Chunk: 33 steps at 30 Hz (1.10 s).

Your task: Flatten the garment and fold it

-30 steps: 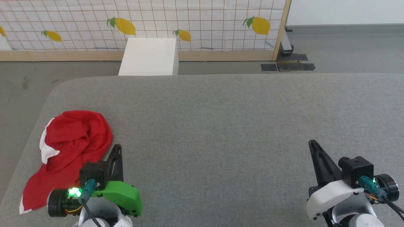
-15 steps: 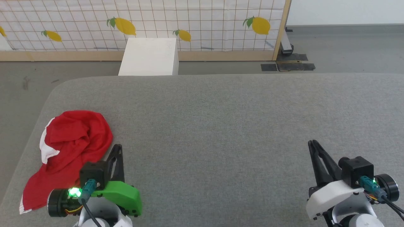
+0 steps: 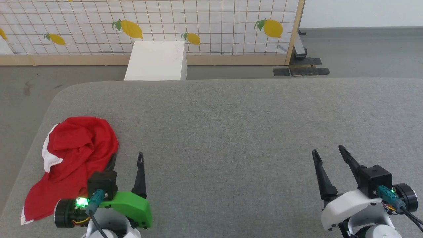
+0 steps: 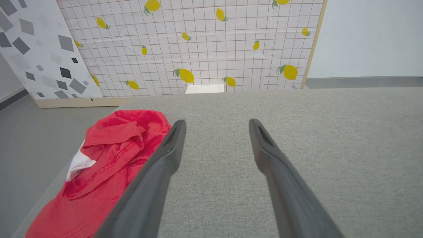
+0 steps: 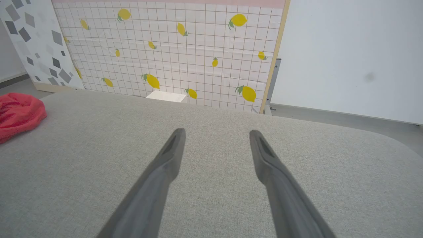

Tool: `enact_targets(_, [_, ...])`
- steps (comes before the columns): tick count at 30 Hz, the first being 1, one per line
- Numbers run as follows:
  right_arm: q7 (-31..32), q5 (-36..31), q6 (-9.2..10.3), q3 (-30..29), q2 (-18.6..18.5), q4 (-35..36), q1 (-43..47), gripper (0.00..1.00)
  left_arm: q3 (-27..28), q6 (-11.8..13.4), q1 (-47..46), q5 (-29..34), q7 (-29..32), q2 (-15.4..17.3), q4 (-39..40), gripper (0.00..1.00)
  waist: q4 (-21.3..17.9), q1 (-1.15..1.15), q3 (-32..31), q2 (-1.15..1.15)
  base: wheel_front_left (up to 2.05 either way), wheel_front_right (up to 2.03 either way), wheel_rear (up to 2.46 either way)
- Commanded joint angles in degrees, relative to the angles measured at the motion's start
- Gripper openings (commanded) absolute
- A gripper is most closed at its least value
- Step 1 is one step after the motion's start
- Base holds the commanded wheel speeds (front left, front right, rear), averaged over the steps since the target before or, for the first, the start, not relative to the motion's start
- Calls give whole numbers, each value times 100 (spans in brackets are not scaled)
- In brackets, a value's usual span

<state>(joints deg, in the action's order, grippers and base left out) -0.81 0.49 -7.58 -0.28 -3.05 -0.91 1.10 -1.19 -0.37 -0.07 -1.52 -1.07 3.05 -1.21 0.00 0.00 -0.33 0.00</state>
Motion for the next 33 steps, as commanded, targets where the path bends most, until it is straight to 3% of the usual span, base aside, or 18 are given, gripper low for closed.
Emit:
enact_targets(1, [-70,30,1,-9,2,-28,-7,100,-33,62,-30,-21,-59,-2,-35,100,1,0,-4,0,0,0,0])
enact_targets(33, [-456,142,3,-85,6,-287,-30,100,-277,226,-68,-245,-437,-6,-296,100,0,0,-109,0,0,0,0])
